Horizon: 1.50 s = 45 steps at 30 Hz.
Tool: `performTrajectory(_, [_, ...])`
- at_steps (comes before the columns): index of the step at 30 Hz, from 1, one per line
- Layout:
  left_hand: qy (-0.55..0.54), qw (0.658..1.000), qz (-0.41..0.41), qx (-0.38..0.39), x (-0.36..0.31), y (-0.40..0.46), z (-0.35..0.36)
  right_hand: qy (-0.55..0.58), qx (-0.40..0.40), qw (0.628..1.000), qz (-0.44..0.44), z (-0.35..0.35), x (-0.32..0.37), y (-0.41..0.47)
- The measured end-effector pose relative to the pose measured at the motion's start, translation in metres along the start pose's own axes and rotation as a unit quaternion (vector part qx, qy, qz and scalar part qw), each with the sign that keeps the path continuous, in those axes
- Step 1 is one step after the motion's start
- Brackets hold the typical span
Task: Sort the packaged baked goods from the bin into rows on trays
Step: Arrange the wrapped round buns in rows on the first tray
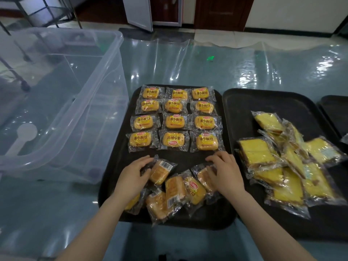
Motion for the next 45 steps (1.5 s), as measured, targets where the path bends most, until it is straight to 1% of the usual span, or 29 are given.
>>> performTrajectory(2, [-0.001, 1.000, 0.026, 0.014, -0.007, -0.006, 0.005, -0.002, 0.018, 0.999, 0.027, -0.002, -0.003, -0.013])
performTrajectory(4, [0.034, 0.997, 0.046, 0.049, -0.010, -0.009, 0.012, 0.007, 0.043, 0.998, 0.046, -0.001, -0.005, -0.023])
performTrajectory(6, [0.065, 0.995, 0.043, 0.069, -0.007, -0.010, 0.020, 0.021, 0.061, 0.996, 0.056, 0.000, -0.005, -0.033])
performTrajectory(9, [0.085, 0.993, 0.035, 0.076, -0.003, -0.011, 0.027, 0.013, 0.098, 0.994, 0.050, 0.004, -0.003, -0.049])
performTrajectory(12, [0.090, 0.994, 0.032, 0.051, -0.004, -0.010, 0.030, -0.018, 0.107, 0.993, 0.043, 0.006, 0.000, -0.055])
performTrajectory(15, [0.066, 0.998, 0.009, 0.008, -0.008, -0.005, 0.028, -0.066, 0.085, 0.994, 0.037, 0.006, 0.005, -0.055])
performTrajectory(16, [0.045, 0.999, -0.013, -0.003, -0.008, -0.003, 0.025, -0.081, 0.070, 0.993, 0.039, 0.005, 0.008, -0.056])
performTrajectory(18, [-0.044, 0.995, -0.089, -0.031, -0.004, 0.001, 0.017, -0.089, 0.042, 0.994, 0.049, 0.003, 0.012, -0.059])
performTrajectory(19, [-0.102, 0.984, -0.139, -0.049, 0.000, 0.002, 0.012, -0.082, 0.035, 0.995, 0.050, 0.003, 0.012, -0.060])
performTrajectory(21, [-0.220, 0.942, -0.245, -0.071, 0.008, 0.003, 0.001, -0.076, 0.038, 0.996, 0.036, 0.004, 0.013, -0.062])
performTrajectory(22, [-0.287, 0.909, -0.293, -0.071, 0.013, 0.002, -0.003, -0.075, 0.041, 0.996, 0.030, 0.005, 0.013, -0.062])
performTrajectory(23, [-0.360, 0.869, -0.334, -0.065, 0.015, 0.000, -0.007, -0.070, 0.038, 0.996, 0.031, 0.004, 0.012, -0.060])
performTrajectory(25, [-0.483, 0.784, -0.389, -0.048, 0.019, -0.004, -0.012, -0.051, 0.019, 0.997, 0.047, 0.003, 0.011, -0.053])
performTrajectory(26, [-0.523, 0.747, -0.408, -0.038, 0.021, -0.005, -0.014, -0.039, 0.009, 0.998, 0.056, 0.001, 0.011, -0.048])
performTrajectory(27, [-0.550, 0.719, -0.423, -0.025, 0.023, -0.006, -0.015, -0.024, 0.000, 0.998, 0.063, -0.001, 0.013, -0.044])
performTrajectory(28, [-0.567, 0.701, -0.432, -0.008, 0.024, -0.007, -0.016, -0.009, -0.008, 0.998, 0.067, -0.003, 0.014, -0.041])
performTrajectory(29, [-0.578, 0.690, -0.435, 0.012, 0.026, -0.008, -0.016, 0.007, -0.016, 0.997, 0.069, -0.005, 0.016, -0.038])
performTrajectory(30, [-0.582, 0.687, -0.433, 0.031, 0.027, -0.008, -0.016, 0.024, -0.023, 0.997, 0.071, -0.006, 0.017, -0.035])
performTrajectory(32, [-0.578, 0.696, -0.423, 0.055, 0.029, -0.006, -0.014, 0.063, -0.039, 0.994, 0.083, -0.010, 0.019, -0.030])
performTrajectory(33, [-0.567, 0.707, -0.419, 0.058, 0.028, -0.006, -0.014, 0.082, -0.049, 0.991, 0.090, -0.011, 0.019, -0.028])
performTrajectory(36, [-0.511, 0.761, -0.395, 0.055, 0.025, -0.002, -0.015, 0.106, -0.059, 0.987, 0.105, -0.013, 0.018, -0.020])
performTrajectory(41, [-0.404, 0.845, -0.350, 0.019, 0.024, 0.005, -0.016, 0.142, -0.032, 0.979, 0.141, -0.016, 0.011, -0.009])
performTrajectory(45, [-0.324, 0.898, -0.299, 0.005, 0.025, 0.015, -0.020, 0.118, -0.025, 0.983, 0.137, -0.018, 0.005, 0.003])
Point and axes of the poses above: each hand's wrist, its own y-axis towards the middle knuckle, its own z-axis out of the palm, x = y × z, the point moved 3 cm from there along y, towards the middle knuckle, and after that the axes turned 10 degrees about -x, right-handed, at the moved point
